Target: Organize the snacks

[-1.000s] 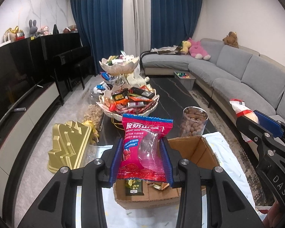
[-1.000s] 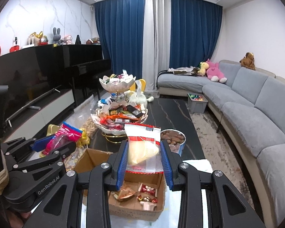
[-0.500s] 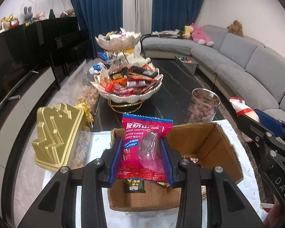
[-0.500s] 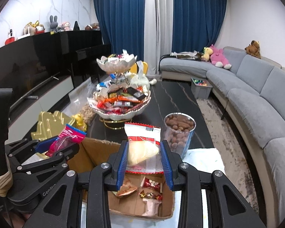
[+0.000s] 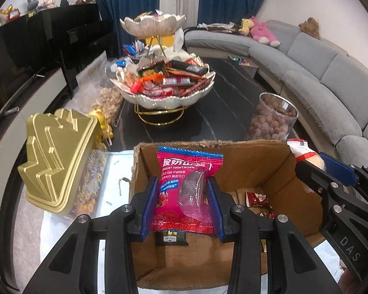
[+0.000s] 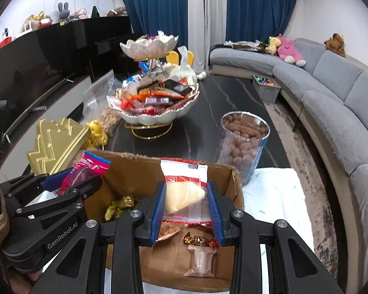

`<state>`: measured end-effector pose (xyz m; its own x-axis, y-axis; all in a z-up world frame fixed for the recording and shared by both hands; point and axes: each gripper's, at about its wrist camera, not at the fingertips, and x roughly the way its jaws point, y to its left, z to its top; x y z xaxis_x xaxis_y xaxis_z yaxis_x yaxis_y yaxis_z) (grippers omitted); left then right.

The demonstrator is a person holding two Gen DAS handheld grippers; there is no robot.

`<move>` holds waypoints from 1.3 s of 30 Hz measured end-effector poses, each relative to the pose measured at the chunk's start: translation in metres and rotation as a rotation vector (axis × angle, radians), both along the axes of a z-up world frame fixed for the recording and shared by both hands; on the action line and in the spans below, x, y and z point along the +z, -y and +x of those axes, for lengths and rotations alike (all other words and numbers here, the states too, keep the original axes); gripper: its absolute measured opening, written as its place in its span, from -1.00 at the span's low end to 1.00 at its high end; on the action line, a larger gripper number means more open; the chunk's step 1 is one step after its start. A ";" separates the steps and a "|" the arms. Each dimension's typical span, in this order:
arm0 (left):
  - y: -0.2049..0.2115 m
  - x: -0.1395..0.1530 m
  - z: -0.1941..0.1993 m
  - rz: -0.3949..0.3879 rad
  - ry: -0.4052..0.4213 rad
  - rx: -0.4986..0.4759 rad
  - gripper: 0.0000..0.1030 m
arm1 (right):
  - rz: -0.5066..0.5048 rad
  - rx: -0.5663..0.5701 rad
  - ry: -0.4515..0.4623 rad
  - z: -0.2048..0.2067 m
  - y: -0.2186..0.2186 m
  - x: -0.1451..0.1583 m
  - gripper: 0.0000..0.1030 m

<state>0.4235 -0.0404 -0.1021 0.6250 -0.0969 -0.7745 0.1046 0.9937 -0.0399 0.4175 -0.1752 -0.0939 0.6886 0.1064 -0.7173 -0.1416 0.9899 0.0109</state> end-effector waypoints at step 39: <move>-0.025 0.030 -0.026 0.019 0.025 0.078 0.63 | -0.028 -0.042 0.021 -0.021 -0.001 0.028 0.49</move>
